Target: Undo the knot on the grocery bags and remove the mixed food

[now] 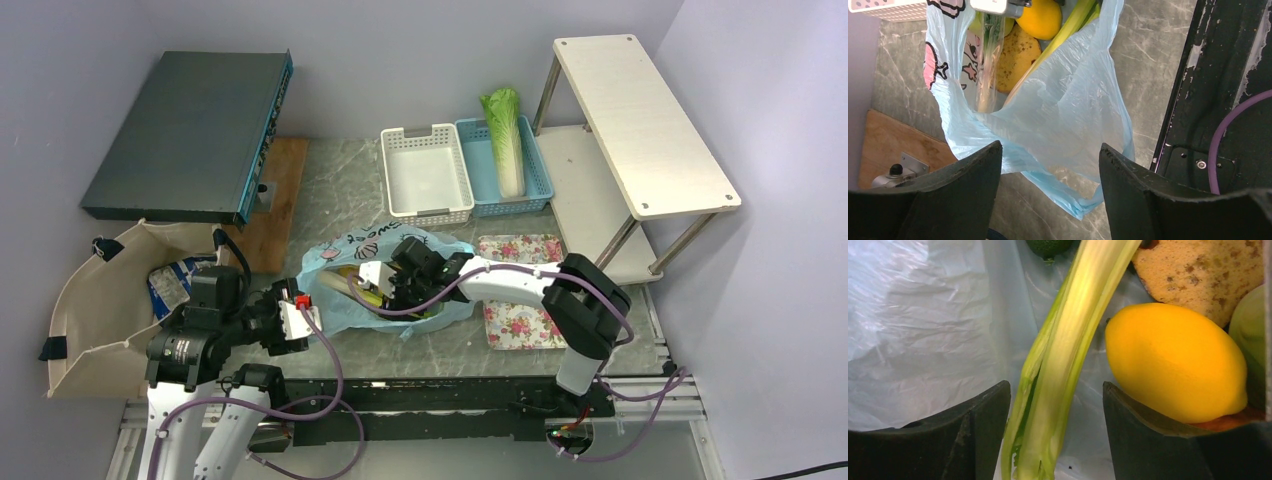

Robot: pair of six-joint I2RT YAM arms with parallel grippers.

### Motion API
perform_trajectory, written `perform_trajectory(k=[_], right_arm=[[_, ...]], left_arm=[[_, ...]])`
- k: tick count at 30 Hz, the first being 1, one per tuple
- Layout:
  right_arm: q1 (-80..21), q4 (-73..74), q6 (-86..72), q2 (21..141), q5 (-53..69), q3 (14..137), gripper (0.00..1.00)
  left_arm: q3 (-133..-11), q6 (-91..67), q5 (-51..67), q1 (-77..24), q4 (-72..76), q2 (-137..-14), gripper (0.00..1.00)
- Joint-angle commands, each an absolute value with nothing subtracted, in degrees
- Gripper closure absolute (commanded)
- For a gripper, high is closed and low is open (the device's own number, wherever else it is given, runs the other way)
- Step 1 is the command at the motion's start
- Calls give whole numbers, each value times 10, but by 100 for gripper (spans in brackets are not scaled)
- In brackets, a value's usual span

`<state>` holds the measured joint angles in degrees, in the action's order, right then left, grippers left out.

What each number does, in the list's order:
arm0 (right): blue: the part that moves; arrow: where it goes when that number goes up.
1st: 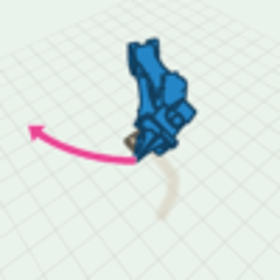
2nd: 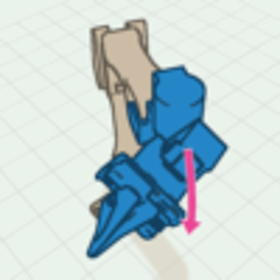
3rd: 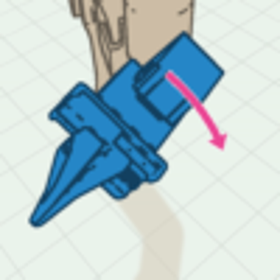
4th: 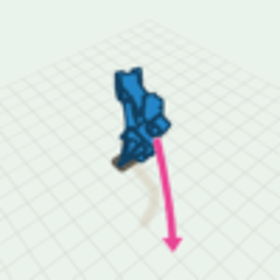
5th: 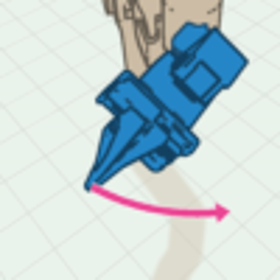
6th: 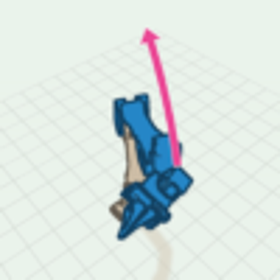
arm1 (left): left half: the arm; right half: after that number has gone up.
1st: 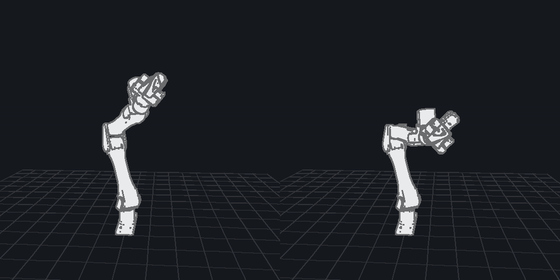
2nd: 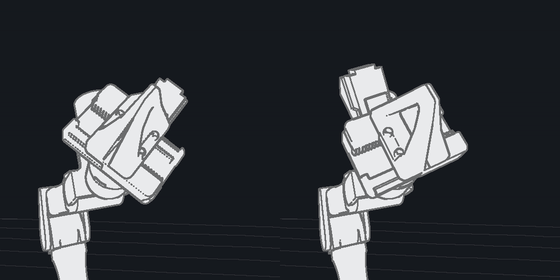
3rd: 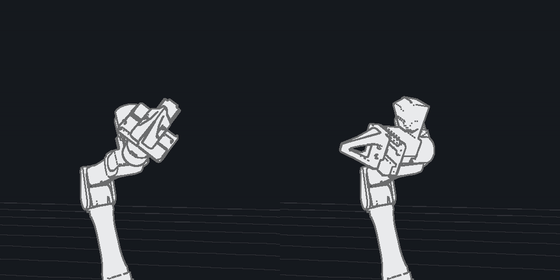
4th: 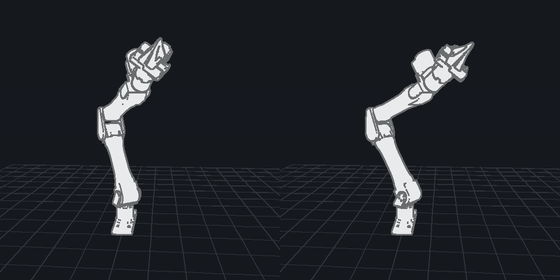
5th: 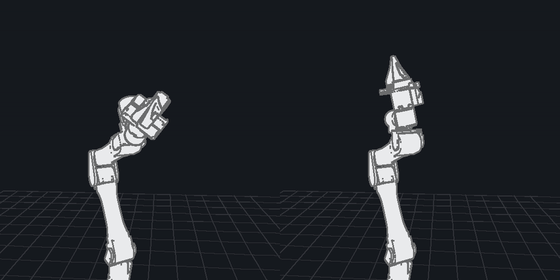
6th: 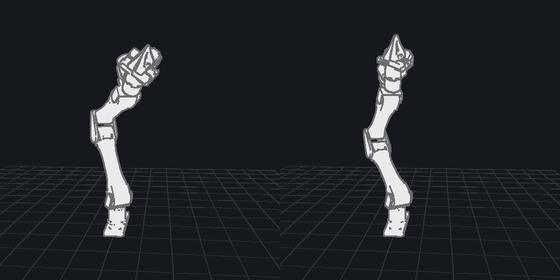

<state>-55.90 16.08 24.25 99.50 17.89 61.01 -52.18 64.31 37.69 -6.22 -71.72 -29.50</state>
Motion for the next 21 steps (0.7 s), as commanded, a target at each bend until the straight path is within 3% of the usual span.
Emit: perform_trajectory(k=[1,6,9,12,21], right_arm=[[-568,126,234,998,172,598,30],[-569,139,228,1044,128,610,43],[-568,188,218,1069,108,651,67],[-567,240,205,1046,120,694,97],[-567,433,209,1024,125,886,100]], left_arm=[[-518,638,388,-62,-700,-300,26],[-515,637,387,-62,-695,-303,26],[-512,631,386,-62,-686,-305,26],[-509,630,388,-62,-682,-302,26],[-490,641,387,-62,-672,-290,27]])
